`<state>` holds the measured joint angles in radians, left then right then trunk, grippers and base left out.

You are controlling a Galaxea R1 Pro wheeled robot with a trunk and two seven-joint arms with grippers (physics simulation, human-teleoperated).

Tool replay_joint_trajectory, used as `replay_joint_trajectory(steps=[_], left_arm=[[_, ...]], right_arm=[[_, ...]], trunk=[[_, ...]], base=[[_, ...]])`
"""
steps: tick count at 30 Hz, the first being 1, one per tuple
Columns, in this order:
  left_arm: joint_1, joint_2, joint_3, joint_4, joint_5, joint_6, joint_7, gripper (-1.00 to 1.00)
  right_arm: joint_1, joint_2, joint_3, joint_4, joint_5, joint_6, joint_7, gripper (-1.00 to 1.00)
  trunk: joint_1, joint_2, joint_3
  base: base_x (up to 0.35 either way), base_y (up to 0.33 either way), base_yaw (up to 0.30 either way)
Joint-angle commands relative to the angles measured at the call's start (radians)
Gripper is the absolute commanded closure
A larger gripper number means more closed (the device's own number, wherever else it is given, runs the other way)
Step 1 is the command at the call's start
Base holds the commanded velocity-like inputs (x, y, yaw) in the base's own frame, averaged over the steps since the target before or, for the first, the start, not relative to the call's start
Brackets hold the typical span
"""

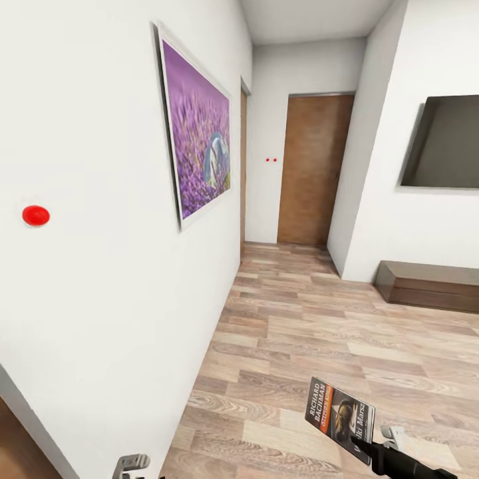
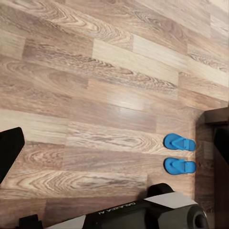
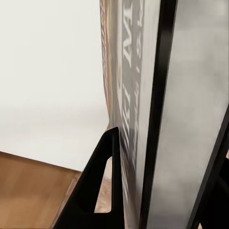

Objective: In the bedroom, move the book from the bed onto either nightstand, and place the two sandals side by side next to the bed.

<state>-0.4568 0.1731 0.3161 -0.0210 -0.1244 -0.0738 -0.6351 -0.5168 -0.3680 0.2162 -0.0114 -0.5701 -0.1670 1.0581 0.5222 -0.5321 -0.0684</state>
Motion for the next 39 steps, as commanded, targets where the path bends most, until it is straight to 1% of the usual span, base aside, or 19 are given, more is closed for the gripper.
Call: replay_joint_trajectory(steps=[1,6,15,28,39], left_arm=[[-0.001,0.000,0.006,0.001,-0.011,-0.007,-0.001,-1.00],[0.000,0.000,0.006,0.002,-0.011,-0.007,-0.001,-1.00],[-0.001,0.000,0.006,0.002,-0.011,-0.007,-0.001,-1.00],[-0.001,0.000,0.006,0.002,-0.011,-0.007,-0.002,-1.00],[0.000,0.000,0.006,0.002,-0.011,-0.007,-0.001,-1.00]], right_arm=[[-0.001,0.000,0.006,0.001,-0.006,-0.006,0.002,1.00],[-0.001,0.000,0.006,0.001,-0.006,-0.007,0.002,1.00],[-0.002,0.000,0.006,0.001,-0.006,-0.007,0.002,1.00],[-0.002,0.000,0.006,0.001,-0.006,-0.006,0.002,1.00],[-0.001,0.000,0.006,0.000,-0.007,-0.006,0.002,1.00]], trunk=[[0.001,-0.002,-0.002],[0.001,-0.002,-0.002],[0.001,-0.002,-0.002],[0.001,-0.002,-0.002],[0.001,-0.002,-0.002]], base=[[0.325,0.000,0.000],[0.246,0.000,0.000],[0.040,0.000,0.000],[0.290,0.000,0.000],[0.031,0.000,0.000]])
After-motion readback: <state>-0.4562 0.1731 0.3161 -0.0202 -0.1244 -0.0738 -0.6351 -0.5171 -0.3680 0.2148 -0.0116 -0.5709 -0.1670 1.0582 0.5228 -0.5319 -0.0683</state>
